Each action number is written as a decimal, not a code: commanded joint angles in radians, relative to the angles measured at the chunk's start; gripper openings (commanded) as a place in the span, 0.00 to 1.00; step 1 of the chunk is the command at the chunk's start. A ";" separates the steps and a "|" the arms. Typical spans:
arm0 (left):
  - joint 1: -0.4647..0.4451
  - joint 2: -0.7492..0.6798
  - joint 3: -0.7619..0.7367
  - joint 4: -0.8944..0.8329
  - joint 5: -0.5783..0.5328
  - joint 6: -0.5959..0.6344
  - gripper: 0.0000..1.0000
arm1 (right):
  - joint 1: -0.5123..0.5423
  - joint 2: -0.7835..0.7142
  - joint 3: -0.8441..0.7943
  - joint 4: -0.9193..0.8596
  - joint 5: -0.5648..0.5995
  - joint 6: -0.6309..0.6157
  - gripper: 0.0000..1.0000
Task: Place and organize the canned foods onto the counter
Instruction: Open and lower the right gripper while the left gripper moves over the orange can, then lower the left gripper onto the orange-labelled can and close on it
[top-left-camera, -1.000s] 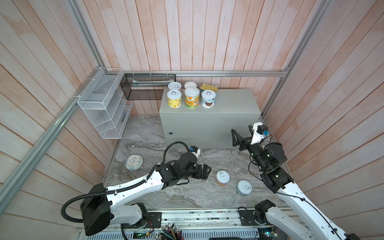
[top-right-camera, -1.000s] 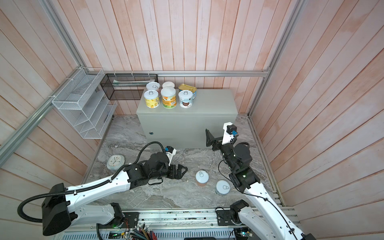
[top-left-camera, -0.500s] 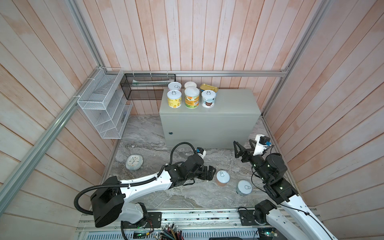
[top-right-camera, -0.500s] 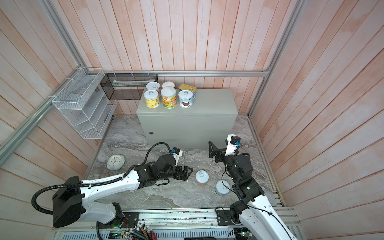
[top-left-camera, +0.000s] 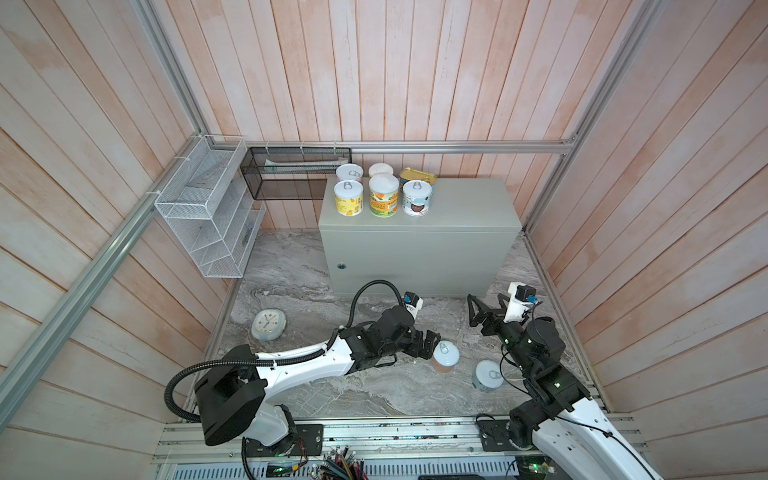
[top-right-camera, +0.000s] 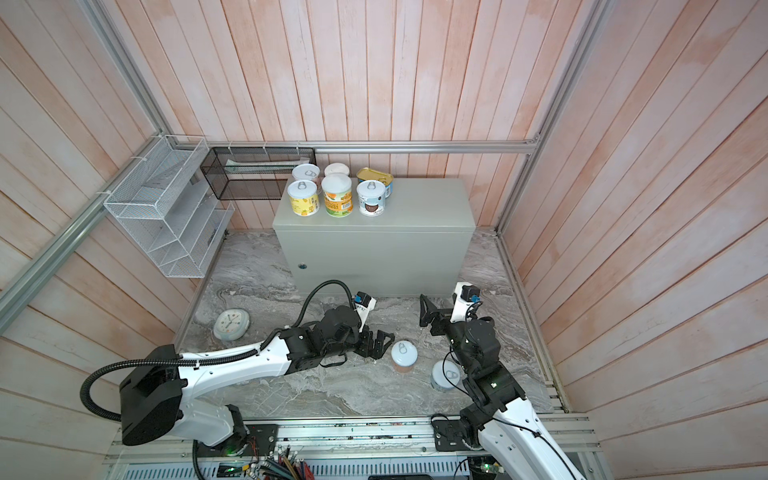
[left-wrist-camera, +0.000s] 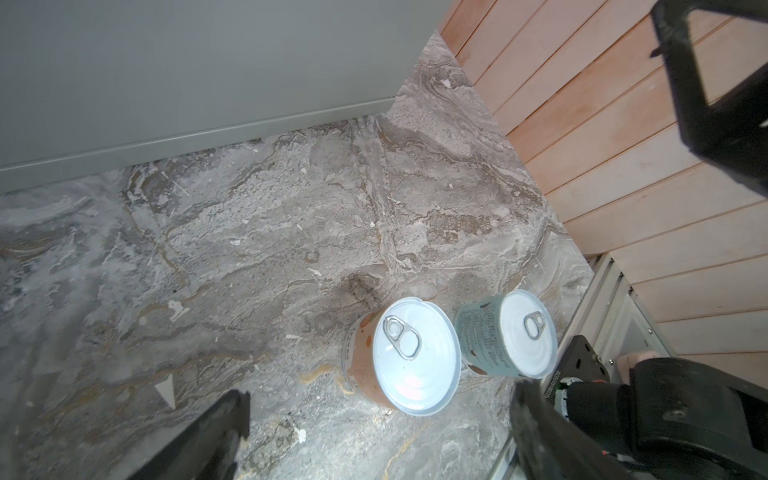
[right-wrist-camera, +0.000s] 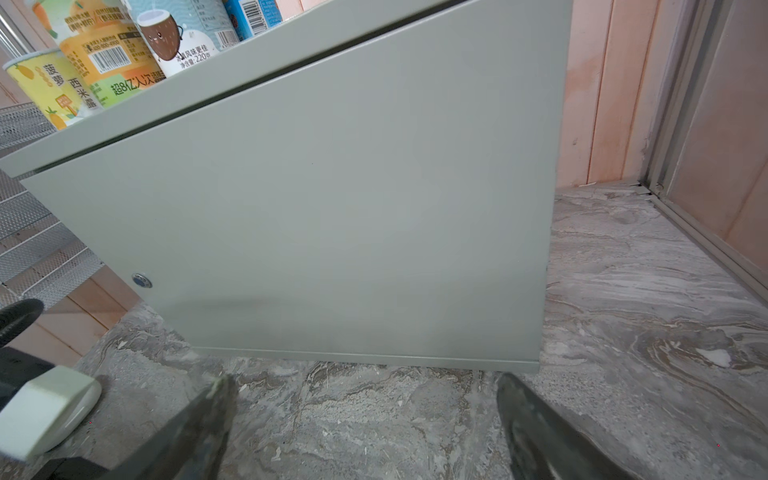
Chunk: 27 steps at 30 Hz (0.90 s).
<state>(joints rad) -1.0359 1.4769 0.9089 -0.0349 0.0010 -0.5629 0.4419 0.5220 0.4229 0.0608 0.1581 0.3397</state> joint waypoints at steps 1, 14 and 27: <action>-0.023 0.027 0.007 0.083 0.031 0.029 1.00 | -0.005 -0.001 0.010 0.021 0.048 -0.007 0.98; -0.067 0.209 0.172 -0.024 0.027 0.175 1.00 | -0.052 0.027 0.023 -0.011 0.120 0.074 0.98; -0.067 0.309 0.261 -0.105 0.036 0.232 1.00 | -0.109 0.123 0.052 0.020 0.089 0.077 0.98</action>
<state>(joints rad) -1.1007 1.7638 1.1465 -0.1097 0.0242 -0.3584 0.3447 0.6300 0.4408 0.0540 0.2523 0.4129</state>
